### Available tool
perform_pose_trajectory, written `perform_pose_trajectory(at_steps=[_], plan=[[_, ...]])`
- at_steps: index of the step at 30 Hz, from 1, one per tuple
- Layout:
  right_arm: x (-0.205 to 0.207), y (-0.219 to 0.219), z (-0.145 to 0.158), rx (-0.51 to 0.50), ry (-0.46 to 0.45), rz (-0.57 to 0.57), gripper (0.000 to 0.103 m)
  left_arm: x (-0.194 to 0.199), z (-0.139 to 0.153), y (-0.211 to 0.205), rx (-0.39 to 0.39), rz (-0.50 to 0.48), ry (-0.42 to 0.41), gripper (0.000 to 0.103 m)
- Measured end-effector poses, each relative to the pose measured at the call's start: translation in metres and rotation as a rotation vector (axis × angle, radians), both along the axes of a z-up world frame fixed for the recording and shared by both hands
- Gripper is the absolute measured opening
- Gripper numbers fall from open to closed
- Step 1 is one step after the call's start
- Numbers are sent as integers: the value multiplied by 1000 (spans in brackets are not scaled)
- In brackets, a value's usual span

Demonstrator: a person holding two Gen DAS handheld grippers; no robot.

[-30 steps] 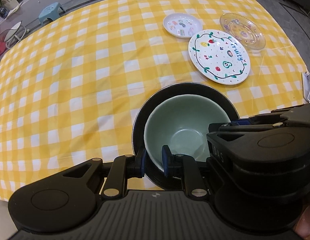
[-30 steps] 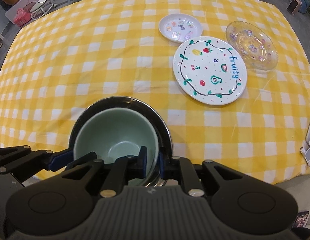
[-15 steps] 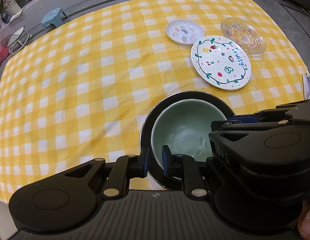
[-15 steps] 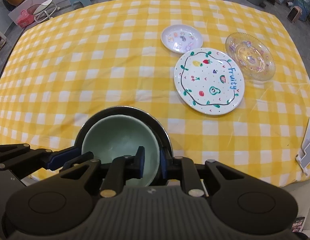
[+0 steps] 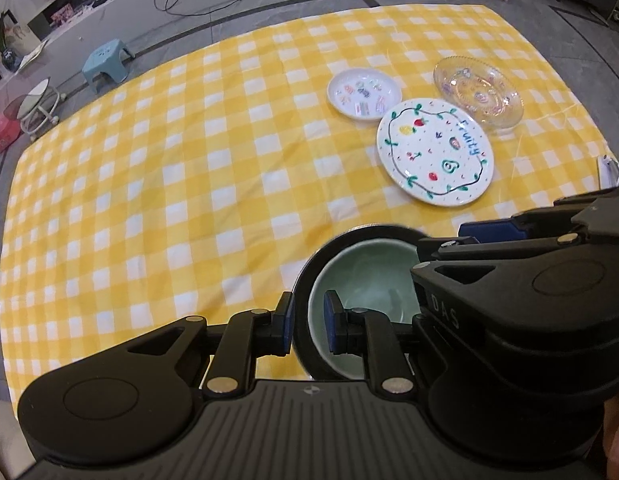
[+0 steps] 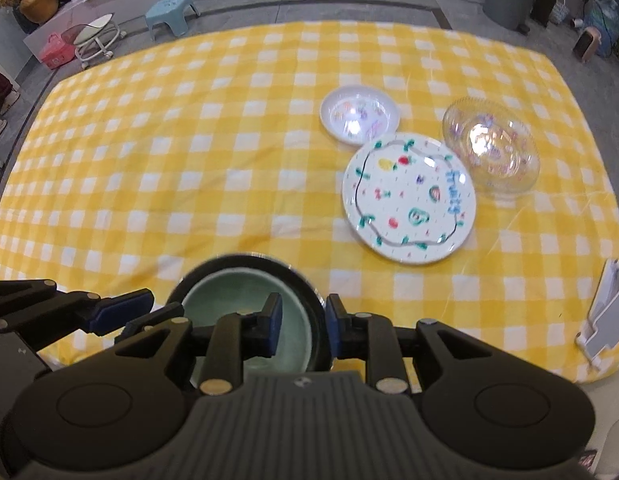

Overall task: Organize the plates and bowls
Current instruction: 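Lower the green bowl into the steel bowl and open both tools, then move both tools to the rim of the white 'Fruity' plate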

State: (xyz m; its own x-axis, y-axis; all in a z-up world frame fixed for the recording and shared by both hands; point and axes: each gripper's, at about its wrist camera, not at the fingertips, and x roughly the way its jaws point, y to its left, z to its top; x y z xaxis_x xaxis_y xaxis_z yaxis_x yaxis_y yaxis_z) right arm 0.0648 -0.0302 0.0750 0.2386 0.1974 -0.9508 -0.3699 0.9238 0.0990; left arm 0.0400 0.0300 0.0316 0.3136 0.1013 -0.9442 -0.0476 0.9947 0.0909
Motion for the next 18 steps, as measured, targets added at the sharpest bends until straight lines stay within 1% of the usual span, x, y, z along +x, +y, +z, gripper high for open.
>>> perform_pose_trajectory(at_steps=[6, 8, 12, 16, 18], plan=[[11, -5, 7, -4, -25, 2, 23, 13, 0, -5, -9, -9, -8, 19], [16, -9, 7, 1, -27, -1, 24, 18, 0, -6, -11, -12, -12, 21], [24, -16, 6, 4, -31, -6, 25, 28, -1, -13, 4, -27, -7, 21], [35, -25, 6, 11, -37, -16, 27, 39, 1, -19, -6, -35, -15, 21], [41, -33, 7, 17, -49, -30, 29, 45, 1, -21, -13, -35, -24, 24]])
